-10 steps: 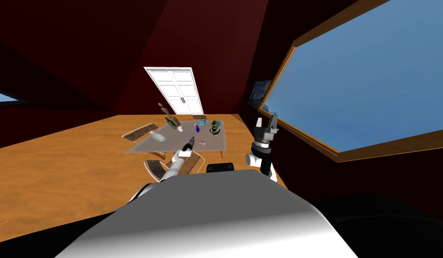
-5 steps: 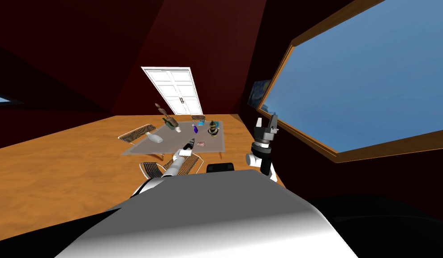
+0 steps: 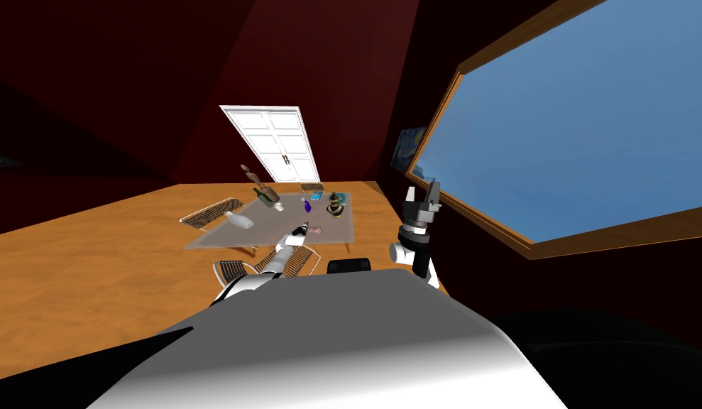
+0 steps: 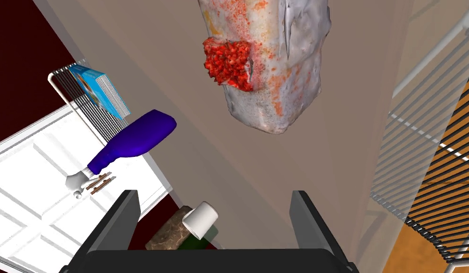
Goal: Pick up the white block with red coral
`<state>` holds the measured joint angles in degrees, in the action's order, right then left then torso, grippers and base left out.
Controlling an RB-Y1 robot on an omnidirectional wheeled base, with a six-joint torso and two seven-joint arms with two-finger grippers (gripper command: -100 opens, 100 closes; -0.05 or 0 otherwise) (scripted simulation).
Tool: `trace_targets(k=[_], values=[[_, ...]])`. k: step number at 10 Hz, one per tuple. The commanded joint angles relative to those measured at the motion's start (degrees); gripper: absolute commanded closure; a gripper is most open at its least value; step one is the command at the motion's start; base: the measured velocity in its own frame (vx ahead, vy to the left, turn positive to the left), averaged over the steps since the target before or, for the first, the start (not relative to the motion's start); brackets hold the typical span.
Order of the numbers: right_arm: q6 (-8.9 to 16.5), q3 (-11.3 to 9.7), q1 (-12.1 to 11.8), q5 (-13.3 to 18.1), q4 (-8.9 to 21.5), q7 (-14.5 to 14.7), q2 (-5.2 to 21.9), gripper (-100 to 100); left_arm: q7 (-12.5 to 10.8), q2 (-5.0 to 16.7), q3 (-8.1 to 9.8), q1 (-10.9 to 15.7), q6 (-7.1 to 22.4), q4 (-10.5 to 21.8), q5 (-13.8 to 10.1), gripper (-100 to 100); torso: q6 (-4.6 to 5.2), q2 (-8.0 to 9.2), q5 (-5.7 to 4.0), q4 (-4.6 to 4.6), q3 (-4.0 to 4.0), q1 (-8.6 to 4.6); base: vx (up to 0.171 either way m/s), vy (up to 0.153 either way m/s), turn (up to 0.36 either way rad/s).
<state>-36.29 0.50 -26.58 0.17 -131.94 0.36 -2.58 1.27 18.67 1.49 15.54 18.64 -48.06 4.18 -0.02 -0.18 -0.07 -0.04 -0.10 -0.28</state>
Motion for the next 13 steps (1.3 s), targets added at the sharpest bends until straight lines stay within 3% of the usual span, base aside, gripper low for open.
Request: trace_targets(k=[1, 3, 6, 12, 13], values=[[0.0, 0.0, 0.0, 0.0, 0.0, 0.0, 0.0, 0, 0.2, 0.1, -0.14, 0.7, 1.3, 1.6, 0.1, -100, 0.0, 0.0, 0.0, 0.0, 0.0, 0.0, 0.045, -0.07, -0.011], [0.0, 0.0, 0.0, 0.0, 0.0, 0.0, 0.0, 0, 0.8, 0.3, -0.61, 3.0, 4.6, 5.7, 0.7, -100, -0.01, 0.06, 0.0, 0.0, 0.03, 0.03, 0.038, -0.077, -0.028], [0.0, 0.0, 0.0, 0.0, 0.0, 0.0, 0.0, 0, 1.1, 0.4, -0.84, 4.1, 6.3, 7.4, 0.9, -100, -0.01, 0.06, 0.01, 0.01, 0.03, 0.07, 0.034, -0.05, -0.012], [0.0, 0.0, 0.0, 0.0, 0.0, 0.0, 0.0, 0, 2.2, 0.6, -2.04, 8.3, 12.8, 14.5, 2.2, -100, -0.02, 0.06, -0.01, 0.0, 0.03, 0.02, 0.041, -0.061, -0.02], [0.0, 0.0, 0.0, 0.0, 0.0, 0.0, 0.0, 0, 1.9, 0.5, -1.9, 8.1, 11.8, 14.5, 2.3, -100, -0.01, 0.04, 0.0, 0.0, 0.02, 0.05, 0.024, -0.026, -0.002]])
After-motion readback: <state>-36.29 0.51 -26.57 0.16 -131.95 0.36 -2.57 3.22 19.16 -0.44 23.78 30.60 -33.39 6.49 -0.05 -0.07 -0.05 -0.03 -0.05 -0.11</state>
